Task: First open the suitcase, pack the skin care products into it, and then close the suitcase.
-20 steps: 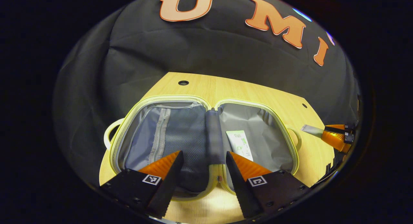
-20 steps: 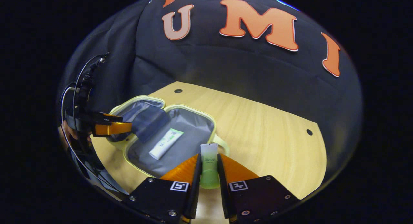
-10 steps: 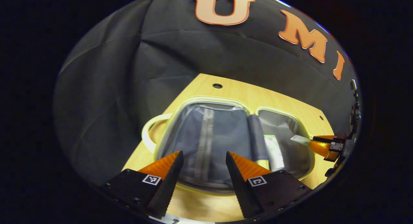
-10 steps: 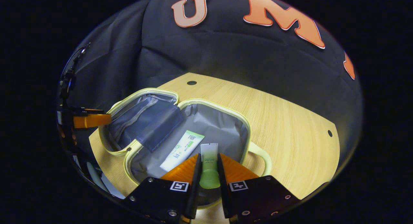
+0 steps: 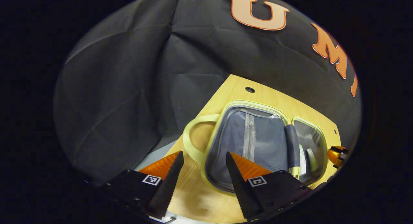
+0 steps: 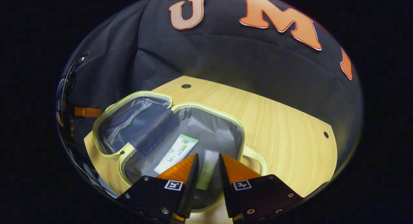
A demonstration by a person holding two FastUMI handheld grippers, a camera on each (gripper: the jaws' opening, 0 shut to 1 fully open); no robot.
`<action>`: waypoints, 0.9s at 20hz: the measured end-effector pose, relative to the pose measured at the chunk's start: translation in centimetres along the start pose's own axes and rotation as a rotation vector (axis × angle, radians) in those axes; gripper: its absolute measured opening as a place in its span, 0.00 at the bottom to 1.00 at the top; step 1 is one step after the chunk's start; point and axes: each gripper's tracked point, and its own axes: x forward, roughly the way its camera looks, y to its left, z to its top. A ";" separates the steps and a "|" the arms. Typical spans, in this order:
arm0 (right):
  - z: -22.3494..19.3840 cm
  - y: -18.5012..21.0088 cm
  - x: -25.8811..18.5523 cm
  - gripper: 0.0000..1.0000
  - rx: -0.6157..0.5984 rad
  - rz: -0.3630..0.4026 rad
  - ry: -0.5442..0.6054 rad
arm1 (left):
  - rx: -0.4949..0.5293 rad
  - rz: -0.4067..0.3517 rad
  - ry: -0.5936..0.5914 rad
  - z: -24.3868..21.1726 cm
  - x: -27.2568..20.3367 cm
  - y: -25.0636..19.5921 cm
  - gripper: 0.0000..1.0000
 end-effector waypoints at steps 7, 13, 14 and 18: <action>3.3 -4.8 -6.0 0.54 0.076 -0.063 -0.097 | -0.062 -0.036 0.061 1.0 3.7 2.6 0.82; 4.2 -8.4 -10.3 0.67 0.082 -0.137 -0.143 | -0.176 -0.073 0.052 3.2 5.1 3.8 0.85; 4.4 -8.8 -11.0 0.67 0.090 -0.148 -0.152 | -0.195 -0.076 0.033 3.9 5.7 4.1 0.85; 5.0 -10.0 -12.4 0.69 0.099 -0.176 -0.174 | -0.197 -0.089 0.125 2.7 7.5 3.8 0.80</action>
